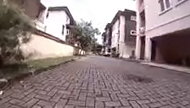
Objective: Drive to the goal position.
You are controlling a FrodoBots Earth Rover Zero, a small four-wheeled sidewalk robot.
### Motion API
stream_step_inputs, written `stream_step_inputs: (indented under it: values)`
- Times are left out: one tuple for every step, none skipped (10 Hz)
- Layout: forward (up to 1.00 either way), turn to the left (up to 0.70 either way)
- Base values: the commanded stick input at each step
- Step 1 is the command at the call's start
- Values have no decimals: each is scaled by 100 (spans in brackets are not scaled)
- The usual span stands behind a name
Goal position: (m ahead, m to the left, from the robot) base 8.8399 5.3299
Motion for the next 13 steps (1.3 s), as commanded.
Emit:
stream_step_inputs:
  values:
    - [69, 3]
    - [69, 3]
    - [69, 3]
    - [69, 3]
    - [69, 3]
    - [69, 3]
    - [69, 3]
    - [69, 3]
    - [69, 3]
    - [69, 3]
    - [69, 3]
    - [69, 3]
    - [69, 3]
